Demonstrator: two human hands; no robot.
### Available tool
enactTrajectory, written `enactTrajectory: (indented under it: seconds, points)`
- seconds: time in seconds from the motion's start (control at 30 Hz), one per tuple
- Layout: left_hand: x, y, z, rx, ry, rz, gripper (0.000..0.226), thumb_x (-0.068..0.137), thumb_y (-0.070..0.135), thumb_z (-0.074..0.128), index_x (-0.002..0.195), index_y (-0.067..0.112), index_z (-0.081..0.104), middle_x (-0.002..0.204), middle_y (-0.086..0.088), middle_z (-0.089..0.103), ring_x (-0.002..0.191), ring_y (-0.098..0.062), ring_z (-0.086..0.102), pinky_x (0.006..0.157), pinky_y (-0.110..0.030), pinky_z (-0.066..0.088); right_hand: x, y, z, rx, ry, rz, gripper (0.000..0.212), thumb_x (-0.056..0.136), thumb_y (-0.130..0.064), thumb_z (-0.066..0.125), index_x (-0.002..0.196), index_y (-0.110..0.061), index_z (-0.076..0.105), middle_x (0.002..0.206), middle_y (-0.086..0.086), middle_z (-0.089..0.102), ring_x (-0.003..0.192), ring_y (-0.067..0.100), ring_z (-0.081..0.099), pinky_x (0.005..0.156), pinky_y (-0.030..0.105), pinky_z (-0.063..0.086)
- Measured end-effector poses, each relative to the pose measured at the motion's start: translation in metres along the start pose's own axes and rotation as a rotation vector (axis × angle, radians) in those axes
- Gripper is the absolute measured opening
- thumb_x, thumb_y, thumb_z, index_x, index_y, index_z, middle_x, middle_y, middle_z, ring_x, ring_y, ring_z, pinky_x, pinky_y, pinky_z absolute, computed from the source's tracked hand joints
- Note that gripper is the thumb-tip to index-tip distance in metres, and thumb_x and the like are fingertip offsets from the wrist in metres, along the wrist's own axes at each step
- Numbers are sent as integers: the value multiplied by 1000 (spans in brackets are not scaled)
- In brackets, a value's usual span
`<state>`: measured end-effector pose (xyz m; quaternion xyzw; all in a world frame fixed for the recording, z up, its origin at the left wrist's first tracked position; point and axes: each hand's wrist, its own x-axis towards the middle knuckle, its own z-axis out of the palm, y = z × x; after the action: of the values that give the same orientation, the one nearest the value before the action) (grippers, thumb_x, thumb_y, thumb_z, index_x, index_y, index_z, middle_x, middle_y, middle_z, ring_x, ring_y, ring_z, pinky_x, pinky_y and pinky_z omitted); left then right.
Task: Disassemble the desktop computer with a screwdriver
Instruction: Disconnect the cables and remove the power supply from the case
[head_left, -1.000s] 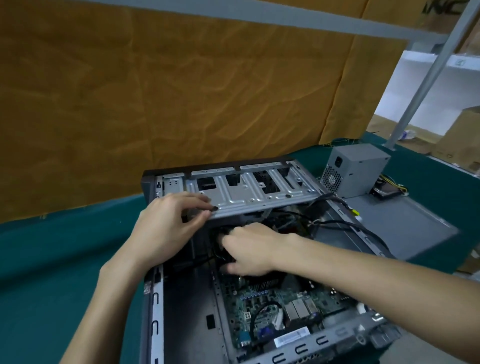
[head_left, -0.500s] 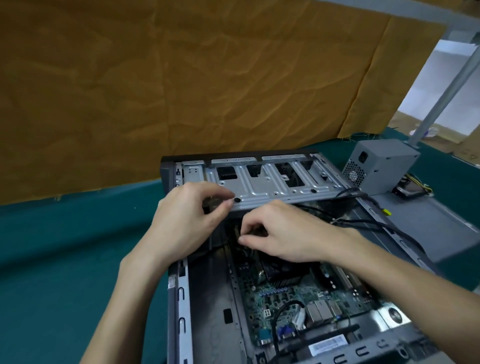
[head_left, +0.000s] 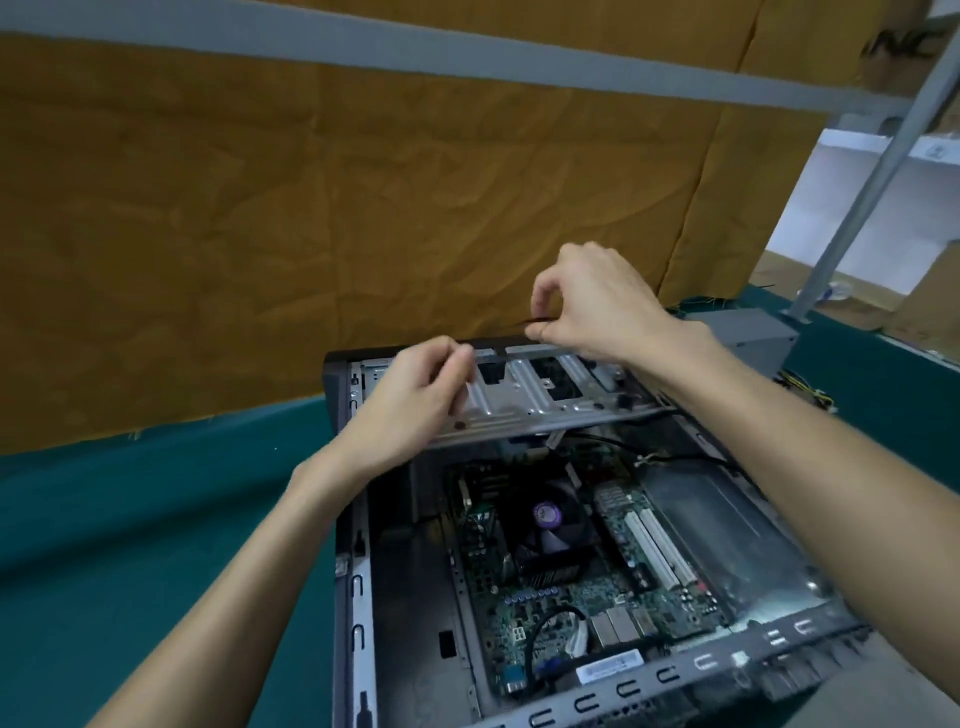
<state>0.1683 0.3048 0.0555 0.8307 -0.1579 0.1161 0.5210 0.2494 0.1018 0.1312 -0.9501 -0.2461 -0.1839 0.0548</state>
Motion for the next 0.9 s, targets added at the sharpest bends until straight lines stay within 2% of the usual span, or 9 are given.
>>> enactTrajectory:
  seconds: [0.13, 0.27, 0.4, 0.47, 0.57, 0.63, 0.7, 0.77, 0.9]
  points:
    - [29, -12, -10, -27, 268, -104, 39, 109, 29, 40, 77, 13, 57, 62, 1, 52, 48, -6, 42, 49, -19, 35, 9, 22, 14, -75, -68, 192, 25, 82, -49, 80, 76, -29, 65, 79, -3, 66, 77, 20, 65, 67, 32, 47]
    - [42, -28, -11, 145, 311, -127, 36, 107, 30, 45, 76, 25, 63, 62, 3, 60, 49, -5, 49, 53, -25, 40, 21, 18, 27, 316, 98, 307, 11, 94, -28, 73, 99, -18, 74, 65, -2, 71, 51, 9, 69, 62, 35, 62]
    - [37, -40, -15, 289, 339, -241, 33, 104, 34, 47, 85, 25, 71, 69, 3, 69, 66, -15, 66, 63, -31, 50, 27, 4, 38, 414, 38, 238, 46, 98, -19, 64, 143, -15, 56, 101, -3, 72, 90, 15, 68, 88, 39, 59]
    - [32, -44, -18, 372, 295, -296, 27, 103, 33, 51, 95, 23, 75, 85, 0, 74, 85, -26, 69, 77, -37, 54, 17, -2, 44, 306, -47, 160, 62, 99, -17, 60, 156, -17, 36, 106, -6, 66, 93, 19, 65, 87, 41, 56]
    - [26, -41, -18, 553, 191, -320, 29, 100, 30, 56, 123, 22, 71, 120, -1, 72, 113, -28, 64, 96, -41, 49, -9, -11, 50, 87, -9, 55, 50, 97, -18, 58, 144, -18, 39, 98, -3, 65, 82, 25, 64, 68, 37, 49]
    - [19, -37, -18, 612, 121, -301, 37, 99, 33, 59, 134, 24, 64, 130, -3, 64, 116, -30, 61, 101, -44, 45, -30, -21, 51, 164, -19, -26, 22, 97, -22, 59, 118, -22, 54, 84, -8, 62, 75, 20, 63, 63, 36, 47]
    - [10, -33, -18, 594, 83, -249, 44, 97, 35, 62, 140, 24, 58, 133, -5, 58, 118, -32, 58, 102, -49, 44, -52, -32, 51, 257, -172, -149, 7, 96, -30, 62, 101, -27, 60, 74, -12, 62, 68, 10, 61, 65, 33, 48]
    - [-4, -31, -17, 541, 45, -198, 44, 97, 35, 63, 139, 24, 58, 138, -5, 54, 127, -30, 52, 106, -50, 43, -70, -44, 56, 227, -247, -286, 15, 95, -38, 62, 104, -27, 60, 72, -12, 65, 67, 8, 61, 66, 30, 47]
    - [-29, -31, -12, 609, -13, -158, 55, 98, 41, 60, 149, 26, 48, 163, -6, 30, 150, -27, 27, 119, -49, 29, -88, -64, 63, 311, -102, -487, 16, 95, -30, 59, 99, -18, 49, 74, -1, 64, 61, 23, 58, 56, 36, 44]
